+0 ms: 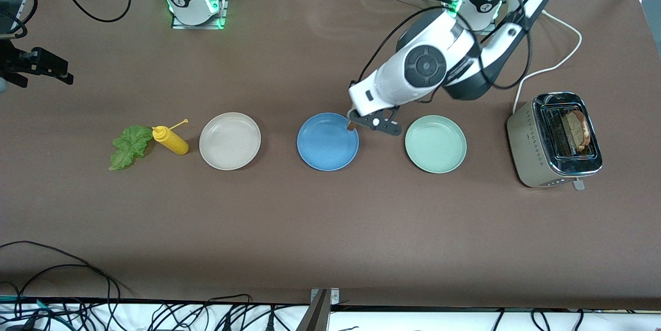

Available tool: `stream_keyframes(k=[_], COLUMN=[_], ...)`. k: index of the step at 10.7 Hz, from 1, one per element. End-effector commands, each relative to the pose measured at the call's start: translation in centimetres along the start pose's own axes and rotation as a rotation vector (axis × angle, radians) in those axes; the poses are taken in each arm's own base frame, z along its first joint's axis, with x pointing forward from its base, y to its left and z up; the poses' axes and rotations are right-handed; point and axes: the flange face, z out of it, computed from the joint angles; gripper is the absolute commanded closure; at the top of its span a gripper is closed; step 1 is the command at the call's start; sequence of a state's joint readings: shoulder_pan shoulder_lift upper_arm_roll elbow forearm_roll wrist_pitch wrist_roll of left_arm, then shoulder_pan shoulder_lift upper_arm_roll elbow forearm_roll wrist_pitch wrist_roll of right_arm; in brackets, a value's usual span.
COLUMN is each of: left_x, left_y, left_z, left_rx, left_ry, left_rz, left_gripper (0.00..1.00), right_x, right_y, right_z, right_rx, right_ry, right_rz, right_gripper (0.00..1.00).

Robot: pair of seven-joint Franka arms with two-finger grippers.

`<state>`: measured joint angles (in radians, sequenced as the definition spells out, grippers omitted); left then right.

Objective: Make sandwich in blue plate with both arms
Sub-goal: 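Lift the bread slice out and carry it toward the blue plate, then lower the bread slice flat onto the blue plate and release it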

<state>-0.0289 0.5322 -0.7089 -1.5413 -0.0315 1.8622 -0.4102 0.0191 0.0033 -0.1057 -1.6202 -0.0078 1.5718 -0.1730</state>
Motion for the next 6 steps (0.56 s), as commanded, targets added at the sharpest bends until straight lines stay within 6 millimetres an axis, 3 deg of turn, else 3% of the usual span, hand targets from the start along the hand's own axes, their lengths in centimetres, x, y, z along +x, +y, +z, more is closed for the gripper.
stream_keyframes(k=[1,6], left_x=[4.3,6.5], left_y=[1.6,2.4], left_z=[2.8,9.0], left_rx=[-0.175,-0.264], left_ry=[0.021,0.019], left_rz=[-0.049,-0.084], left_gripper=[1.00,1.00], right_x=[-0.2,-0.2], right_y=[-0.1,-0.1], right_z=[-0.5,-0.5], right_rx=[0.016,0.016], right_ry=[0.004,0.004], right_rz=[-0.006,-0.006], right_gripper=[0.00,0.00])
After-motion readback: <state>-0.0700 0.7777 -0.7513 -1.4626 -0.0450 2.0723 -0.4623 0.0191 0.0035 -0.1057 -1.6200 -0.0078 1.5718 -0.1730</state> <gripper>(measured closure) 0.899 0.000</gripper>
